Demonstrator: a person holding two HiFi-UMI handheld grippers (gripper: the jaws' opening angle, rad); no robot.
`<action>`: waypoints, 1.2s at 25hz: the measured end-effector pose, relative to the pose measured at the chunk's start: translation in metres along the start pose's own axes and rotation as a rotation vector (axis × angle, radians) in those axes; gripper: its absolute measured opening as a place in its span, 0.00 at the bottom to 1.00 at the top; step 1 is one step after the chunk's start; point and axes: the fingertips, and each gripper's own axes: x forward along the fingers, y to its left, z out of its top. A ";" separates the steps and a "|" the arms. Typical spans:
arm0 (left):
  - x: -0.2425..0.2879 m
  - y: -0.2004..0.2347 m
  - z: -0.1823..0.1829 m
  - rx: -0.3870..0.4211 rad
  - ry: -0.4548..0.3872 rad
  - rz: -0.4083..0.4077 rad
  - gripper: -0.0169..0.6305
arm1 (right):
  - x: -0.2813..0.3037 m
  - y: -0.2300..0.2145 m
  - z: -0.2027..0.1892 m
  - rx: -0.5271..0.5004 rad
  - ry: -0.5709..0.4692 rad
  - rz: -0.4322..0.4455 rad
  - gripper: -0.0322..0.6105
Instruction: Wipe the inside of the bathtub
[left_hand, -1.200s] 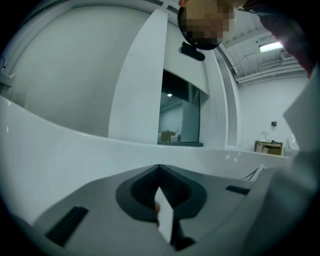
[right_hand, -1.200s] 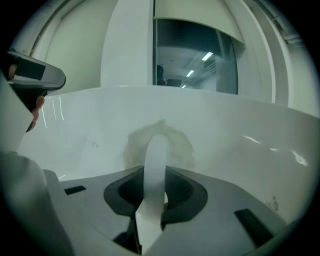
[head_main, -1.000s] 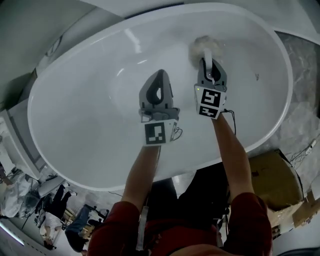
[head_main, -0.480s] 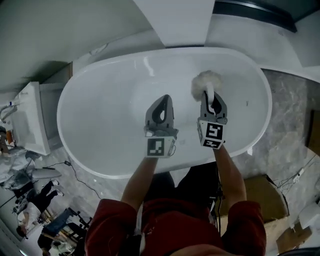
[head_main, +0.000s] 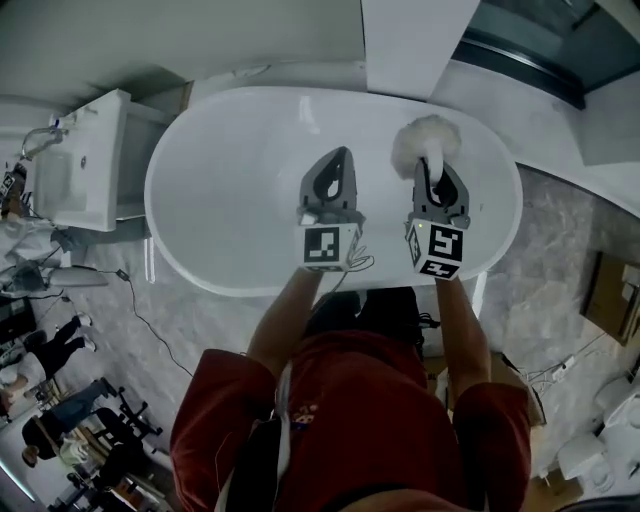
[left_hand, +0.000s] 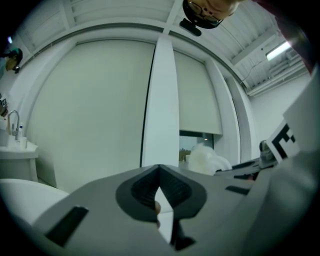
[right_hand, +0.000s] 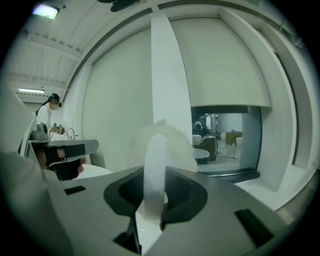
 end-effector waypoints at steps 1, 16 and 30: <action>-0.009 0.002 0.011 0.001 -0.017 -0.013 0.05 | -0.007 0.008 0.011 0.002 -0.004 0.007 0.19; -0.129 0.043 0.102 0.040 -0.197 -0.079 0.05 | -0.093 0.128 0.092 -0.102 -0.113 0.031 0.19; -0.180 0.032 0.127 0.032 -0.215 -0.055 0.05 | -0.172 0.145 0.133 -0.155 -0.244 0.049 0.19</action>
